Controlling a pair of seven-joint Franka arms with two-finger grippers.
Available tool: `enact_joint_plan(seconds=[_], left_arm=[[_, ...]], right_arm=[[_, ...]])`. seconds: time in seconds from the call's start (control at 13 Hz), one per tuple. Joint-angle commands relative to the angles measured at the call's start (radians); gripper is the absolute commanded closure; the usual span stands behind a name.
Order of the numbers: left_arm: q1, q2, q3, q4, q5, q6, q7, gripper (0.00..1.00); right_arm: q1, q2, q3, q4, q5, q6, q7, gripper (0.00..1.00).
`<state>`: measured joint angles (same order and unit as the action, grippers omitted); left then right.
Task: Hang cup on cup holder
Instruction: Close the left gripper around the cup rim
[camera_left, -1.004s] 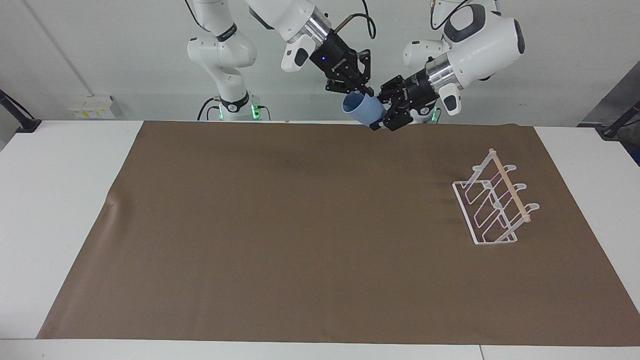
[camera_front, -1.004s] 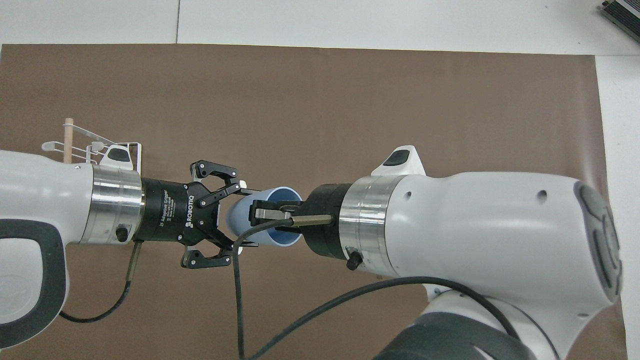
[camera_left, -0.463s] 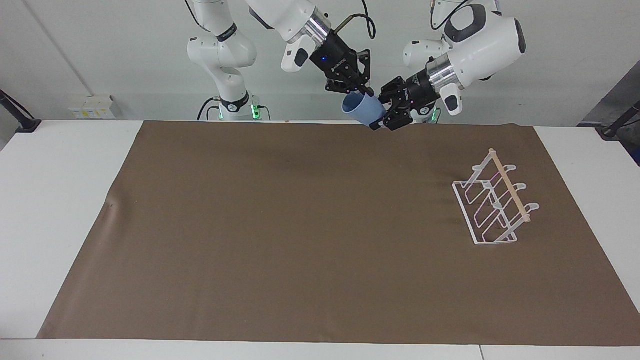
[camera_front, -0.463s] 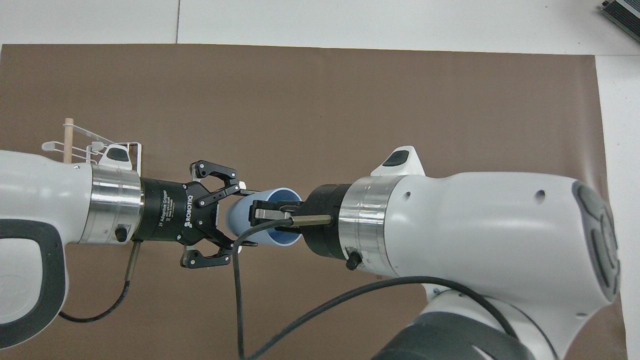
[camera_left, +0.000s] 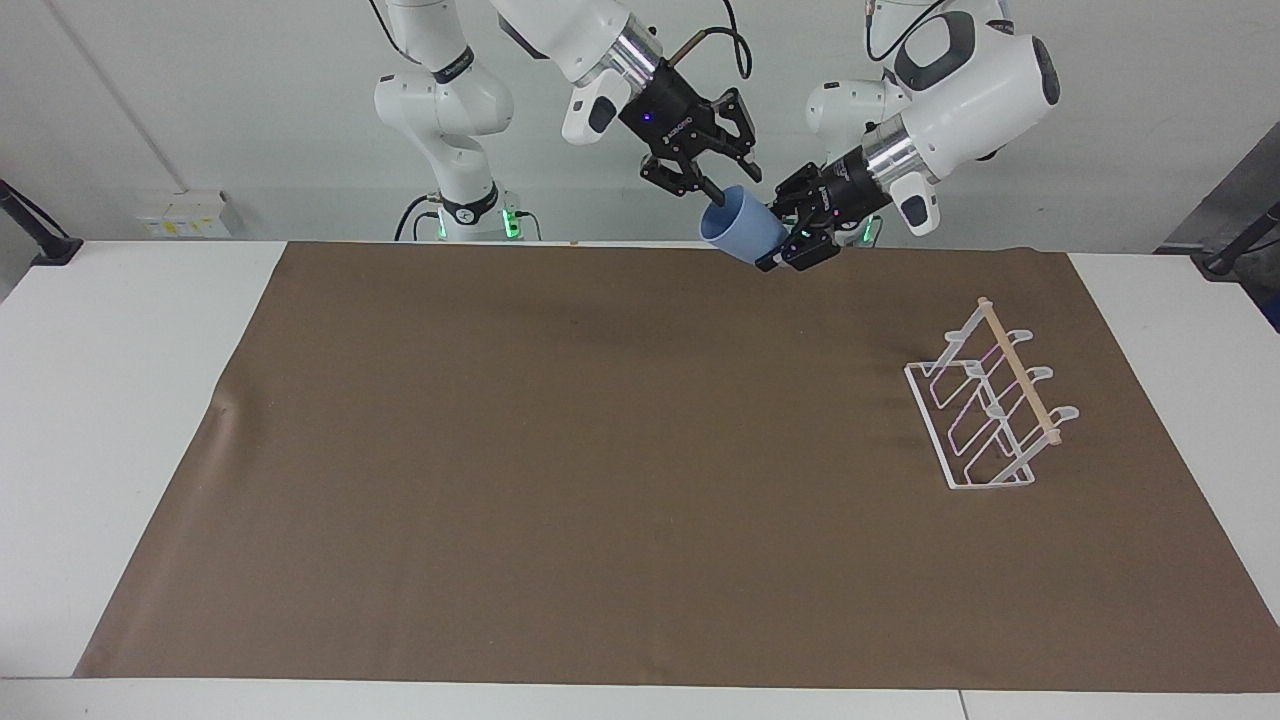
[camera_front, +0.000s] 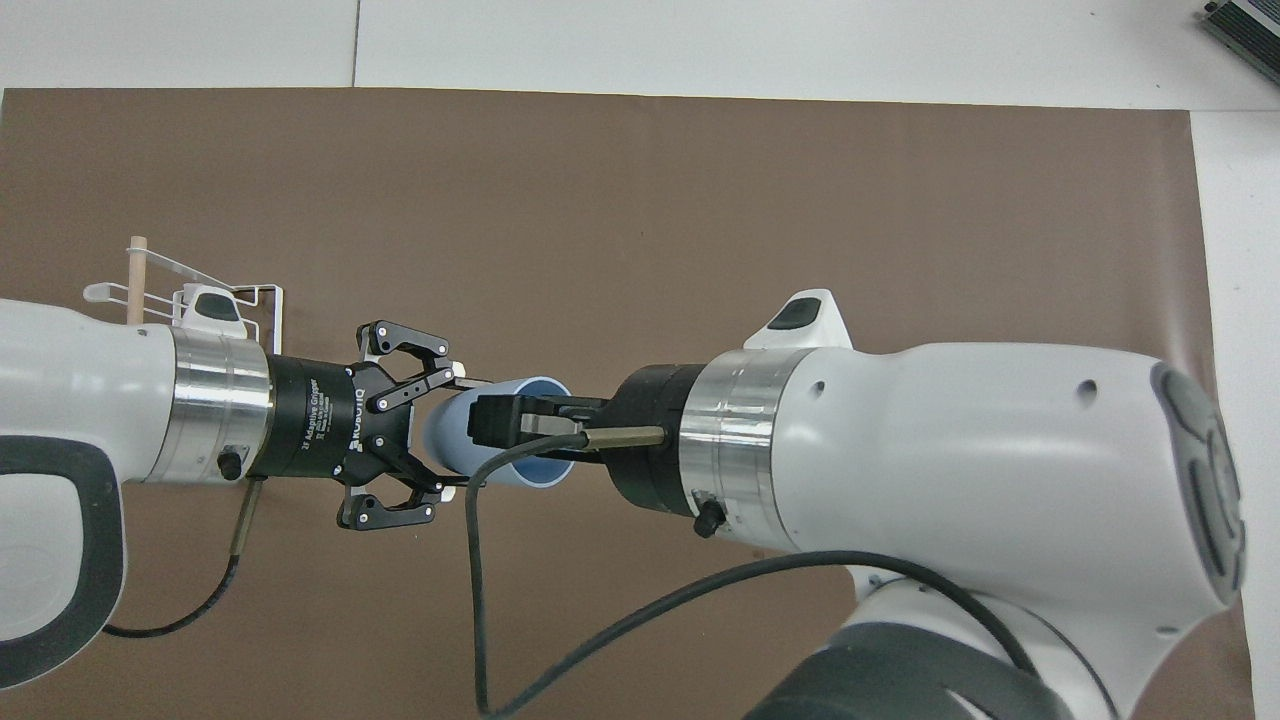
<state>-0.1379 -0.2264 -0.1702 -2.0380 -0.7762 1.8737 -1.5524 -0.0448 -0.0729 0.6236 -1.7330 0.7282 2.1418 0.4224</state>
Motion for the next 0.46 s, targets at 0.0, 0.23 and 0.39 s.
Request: enact_joint_plan(seconds=[0.0,0.23,0.39], left_arm=[[0.009,-0.022,-0.002,-0.019,0.14,-0.01,0.011,1.0],[0.02,-0.016,0.0,-0.013,0.363,-0.008,0.026,1.0],[0.023,-0.01,-0.002,-0.005,0.487,0.007,0.029,1.0]], right_arm=[[-0.007,-0.011,0.004,-0.005,0.001,0.01,-0.013,0.0],[-0.018,-0.011,0.004,-0.008,-0.109,0.003,-0.172,0.0],[-0.027,-0.008,-0.008,-0.011,-0.188,-0.006,-0.383,0.0]])
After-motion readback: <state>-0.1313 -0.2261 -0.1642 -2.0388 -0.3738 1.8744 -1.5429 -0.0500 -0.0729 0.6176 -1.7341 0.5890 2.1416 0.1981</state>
